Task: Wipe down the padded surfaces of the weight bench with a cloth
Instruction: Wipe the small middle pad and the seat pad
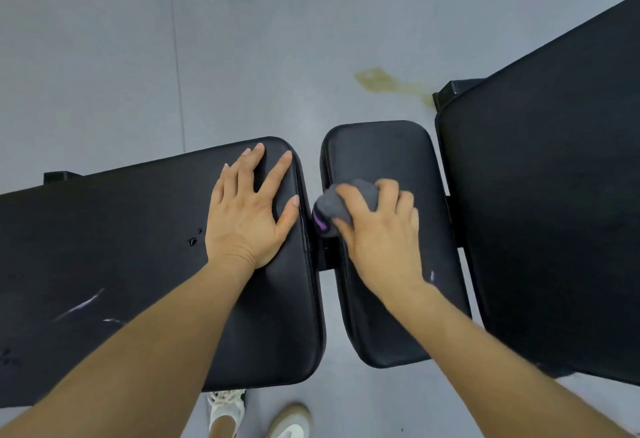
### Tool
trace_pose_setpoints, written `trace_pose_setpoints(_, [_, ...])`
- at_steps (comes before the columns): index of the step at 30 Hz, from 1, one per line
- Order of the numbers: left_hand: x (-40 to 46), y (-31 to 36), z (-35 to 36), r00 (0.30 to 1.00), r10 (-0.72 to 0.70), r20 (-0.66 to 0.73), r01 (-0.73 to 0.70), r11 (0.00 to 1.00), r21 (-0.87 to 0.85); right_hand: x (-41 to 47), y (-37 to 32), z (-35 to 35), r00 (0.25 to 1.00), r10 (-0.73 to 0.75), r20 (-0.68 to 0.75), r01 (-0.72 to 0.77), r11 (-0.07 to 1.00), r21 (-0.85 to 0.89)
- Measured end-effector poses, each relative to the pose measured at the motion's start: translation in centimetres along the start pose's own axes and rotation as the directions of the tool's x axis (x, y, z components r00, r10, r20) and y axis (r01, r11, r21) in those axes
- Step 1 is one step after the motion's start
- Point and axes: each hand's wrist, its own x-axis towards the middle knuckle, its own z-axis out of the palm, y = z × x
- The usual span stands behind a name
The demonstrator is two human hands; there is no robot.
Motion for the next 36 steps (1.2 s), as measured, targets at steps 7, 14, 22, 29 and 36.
trace_pose_setpoints(7, [0.0, 0.0, 0.1, 1.0, 0.001, 0.002, -0.001, 1.0, 0.002, 4.9, -0.2, 0.4, 0.998, 0.047, 0.035, -0.047, 0.999, -0.02])
trace_pose_setpoints(14, [0.1, -0.1, 0.2, 1.0, 0.015, -0.023, -0.015, 1.0, 0.01, 9.4, -0.6, 0.4, 0.988, 0.128, 0.088, -0.135, 0.988, 0.074])
trace_pose_setpoints(22, [-2.0, 2.6, -0.5, 0.999, 0.02, -0.034, -0.017, 0.995, 0.095, -3.1, 2.0, 0.1, 0.999, 0.033, 0.0, -0.033, 0.999, 0.033])
trace_pose_setpoints(29, [-5.7, 5.4, 0.4, 0.993, -0.117, -0.006, 0.117, 0.992, -0.057, -9.1, 4.0, -0.3, 0.992, 0.122, 0.027, -0.124, 0.99, 0.067])
trace_pose_setpoints(36, [-5.9, 5.3, 0.4, 0.985, -0.164, -0.044, 0.157, 0.979, -0.129, -1.5, 4.6, -0.2, 0.967, 0.256, 0.012, -0.256, 0.966, 0.023])
